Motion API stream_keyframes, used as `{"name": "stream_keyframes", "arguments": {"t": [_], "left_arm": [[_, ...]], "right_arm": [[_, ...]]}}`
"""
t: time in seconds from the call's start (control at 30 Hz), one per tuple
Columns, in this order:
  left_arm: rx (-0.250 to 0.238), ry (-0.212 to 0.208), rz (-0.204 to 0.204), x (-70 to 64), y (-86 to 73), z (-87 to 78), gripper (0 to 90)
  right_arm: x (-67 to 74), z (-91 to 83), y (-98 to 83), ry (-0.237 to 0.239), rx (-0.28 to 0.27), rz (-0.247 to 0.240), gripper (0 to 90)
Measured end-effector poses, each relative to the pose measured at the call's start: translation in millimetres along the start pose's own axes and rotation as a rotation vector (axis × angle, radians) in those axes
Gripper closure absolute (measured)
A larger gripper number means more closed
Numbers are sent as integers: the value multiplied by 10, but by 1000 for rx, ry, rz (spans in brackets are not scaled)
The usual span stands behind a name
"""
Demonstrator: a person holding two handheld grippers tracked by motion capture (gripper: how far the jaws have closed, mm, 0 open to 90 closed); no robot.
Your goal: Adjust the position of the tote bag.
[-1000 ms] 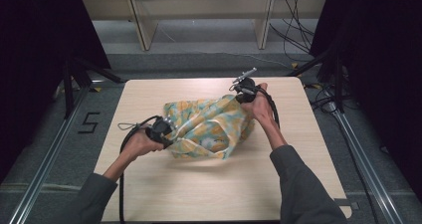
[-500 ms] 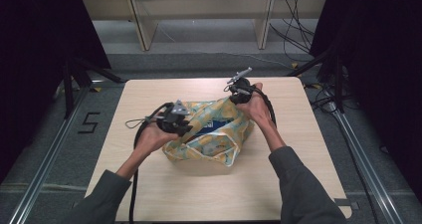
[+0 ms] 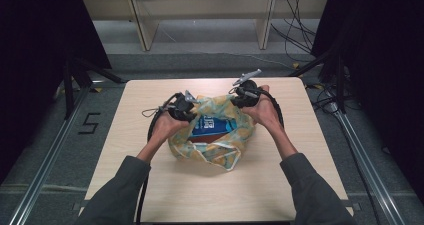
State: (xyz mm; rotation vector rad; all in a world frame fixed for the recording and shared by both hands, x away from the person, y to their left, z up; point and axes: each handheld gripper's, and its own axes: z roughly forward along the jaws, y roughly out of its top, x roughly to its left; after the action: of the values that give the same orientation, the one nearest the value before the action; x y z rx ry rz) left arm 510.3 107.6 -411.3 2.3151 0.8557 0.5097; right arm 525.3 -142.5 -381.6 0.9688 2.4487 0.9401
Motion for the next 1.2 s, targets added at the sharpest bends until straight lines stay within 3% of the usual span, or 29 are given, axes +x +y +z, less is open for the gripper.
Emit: {"name": "stream_keyframes", "arguments": {"t": [0.07, 0.13, 0.17, 0.2, 0.27, 0.33, 0.37, 0.4, 0.43, 0.5, 0.6, 0.73, 0.83, 0.87, 0.9, 1.0, 1.03, 1.13, 1.17, 1.2], "left_arm": [[-48, -11, -86, 141, 52, -12, 892], [-53, -2, -140, 267, 76, 8, 892], [-39, 4, -143, 328, 79, 30, 892], [-41, 13, -170, 366, 76, 64, 892], [-13, 12, -183, 460, 67, 127, 892], [-8, 16, -213, 498, 56, 197, 892], [-6, 16, -220, 508, 50, 233, 893], [-5, 16, -225, 508, 44, 270, 893], [3, 13, -225, 512, 40, 299, 893], [7, 12, -238, 518, 29, 339, 893], [16, 10, -249, 549, 9, 380, 893], [24, -4, -267, 594, -15, 421, 893], [28, 1, -286, 623, -44, 461, 893], [30, -2, -289, 632, -54, 469, 892], [33, 0, -296, 637, -66, 480, 893], [40, 11, -298, 651, -78, 494, 892], [50, 21, -288, 653, -75, 489, 891], [44, 21, -283, 644, -64, 471, 891], [50, 13, -283, 647, -57, 459, 888], [39, 18, -286, 634, -54, 452, 883]], "right_arm": [[38, -122, 19, 23, -7, 15, 875], [64, -215, 40, 22, -37, 15, 869], [75, -245, 46, 20, -69, 5, 858], [82, -307, 59, 30, -51, 1, 833], [115, -374, 68, 21, -88, 9, 838], [193, -418, 70, 73, -122, -37, 878], [366, -323, 31, 133, -96, -98, 900], [366, -323, 31, 133, -96, -98, 900], [474, -219, -12, 124, -52, -128, 900], [638, 114, -171, 128, 83, -184, 900], [664, 247, -281, 138, 125, -169, 900], [697, 212, -444, 239, 183, -163, 900], [769, 184, -597, 279, 240, -184, 900], [781, 198, -659, 299, 249, -212, 900], [829, 213, -753, 309, 279, -186, 900], [861, 262, -838, 326, 293, -202, 900], [906, 299, -900, 357, 300, -215, 900], [957, 282, -914, 388, 305, -230, 900], [956, 231, -874, 385, 290, -239, 900], [947, 155, -818, 363, 273, -207, 900]]}}
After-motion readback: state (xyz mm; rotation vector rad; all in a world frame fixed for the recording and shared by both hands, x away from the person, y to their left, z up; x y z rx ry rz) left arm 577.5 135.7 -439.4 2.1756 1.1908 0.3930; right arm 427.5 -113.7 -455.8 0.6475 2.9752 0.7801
